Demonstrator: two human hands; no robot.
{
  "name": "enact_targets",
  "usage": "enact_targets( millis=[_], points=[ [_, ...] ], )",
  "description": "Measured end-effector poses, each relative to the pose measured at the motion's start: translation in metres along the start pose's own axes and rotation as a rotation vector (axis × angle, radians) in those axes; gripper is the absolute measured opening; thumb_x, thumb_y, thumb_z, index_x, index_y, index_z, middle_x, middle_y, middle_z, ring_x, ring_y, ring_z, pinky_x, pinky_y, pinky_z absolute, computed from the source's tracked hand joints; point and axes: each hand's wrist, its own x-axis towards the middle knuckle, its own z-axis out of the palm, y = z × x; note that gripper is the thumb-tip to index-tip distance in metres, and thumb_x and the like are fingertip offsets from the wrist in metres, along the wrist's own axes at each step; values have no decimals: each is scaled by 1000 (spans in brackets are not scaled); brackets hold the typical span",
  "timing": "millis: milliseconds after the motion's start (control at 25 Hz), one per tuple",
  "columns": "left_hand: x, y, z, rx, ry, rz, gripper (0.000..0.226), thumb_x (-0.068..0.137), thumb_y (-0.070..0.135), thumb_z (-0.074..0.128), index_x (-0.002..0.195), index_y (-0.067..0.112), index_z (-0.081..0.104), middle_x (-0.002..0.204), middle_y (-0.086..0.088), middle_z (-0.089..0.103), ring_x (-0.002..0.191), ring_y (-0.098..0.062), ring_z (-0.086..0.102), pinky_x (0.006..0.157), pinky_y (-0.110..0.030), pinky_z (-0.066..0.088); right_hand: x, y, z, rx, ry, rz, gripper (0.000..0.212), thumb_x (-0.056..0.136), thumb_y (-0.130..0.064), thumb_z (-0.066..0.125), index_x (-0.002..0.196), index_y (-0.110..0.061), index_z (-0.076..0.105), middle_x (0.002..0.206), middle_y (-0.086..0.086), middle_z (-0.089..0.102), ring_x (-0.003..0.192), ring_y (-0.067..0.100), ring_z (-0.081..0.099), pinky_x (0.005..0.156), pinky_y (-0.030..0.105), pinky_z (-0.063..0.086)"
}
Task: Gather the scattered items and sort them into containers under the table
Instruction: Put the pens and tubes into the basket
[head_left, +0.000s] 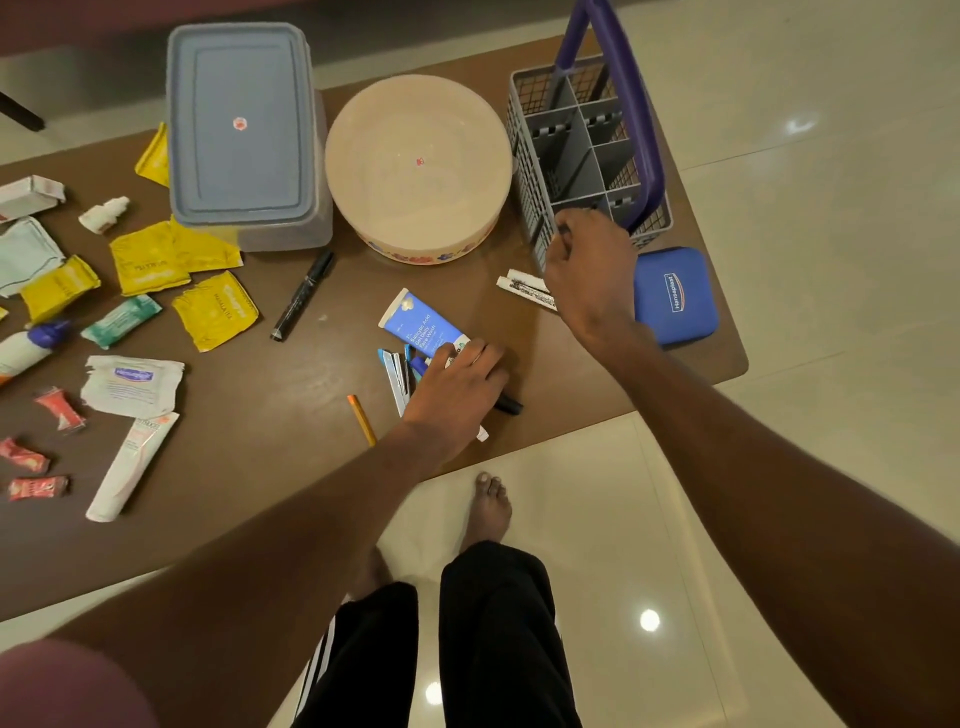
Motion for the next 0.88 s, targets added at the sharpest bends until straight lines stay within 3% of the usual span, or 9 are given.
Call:
enact_targets(
  millis=[80,200,320,400,560,720,880],
  points=[
    [-5,-3,0,-37,62,28,27,78,14,77,101,22,65,140,-2,50,130,-25,48,103,-44,40,-15,-9,-5,-7,103,10,17,100,-13,56,115,-14,64,119,7,59,102,18,61,84,27,52],
    [-14,-4,-5,-105,222,39,11,92,22,66,103,21,64,129,-1,59,120,-24,55,100,-41,35,-49,-16,-2,40,232,33,19,92,-10,62,110,-19,63,122,5,54,101,17,59,77,26,53],
    [-22,-5,-17,-282,273,17,19,99,26,48,110,17,61,114,-1,63,106,-25,58,94,-39,37,-69,-2,21,-49,-30,187,27,92,-20,66,118,-20,65,128,4,55,112,24,58,88,40,57],
    [-23,-5,-26,-526,277,-137,27,103,26,42,117,11,59,110,-6,63,100,-29,58,88,-44,44,-73,11,36,-202,-203,244,40,94,-27,65,132,-17,59,138,9,52,126,31,50,97,44,52],
    [-11,0,-46,-1015,414,-522,22,106,24,46,127,18,52,104,-3,67,92,-22,64,80,-45,55,-68,25,53,-303,-280,218,41,100,-30,59,139,-19,52,146,11,48,135,37,43,104,51,44],
    [16,0,-67,-1209,536,-692,21,98,24,55,117,14,57,102,-4,70,96,-21,67,88,-46,56,-66,31,54,-194,-322,225,35,98,-28,61,131,-20,57,135,8,58,125,32,54,102,51,48],
    [35,-3,-81,-1248,571,-740,21,97,18,63,117,12,60,100,0,70,92,-15,69,87,-44,57,-77,21,27,119,-147,243,22,100,-32,61,120,-23,63,107,-4,68,96,18,64,80,35,55]
  ],
)
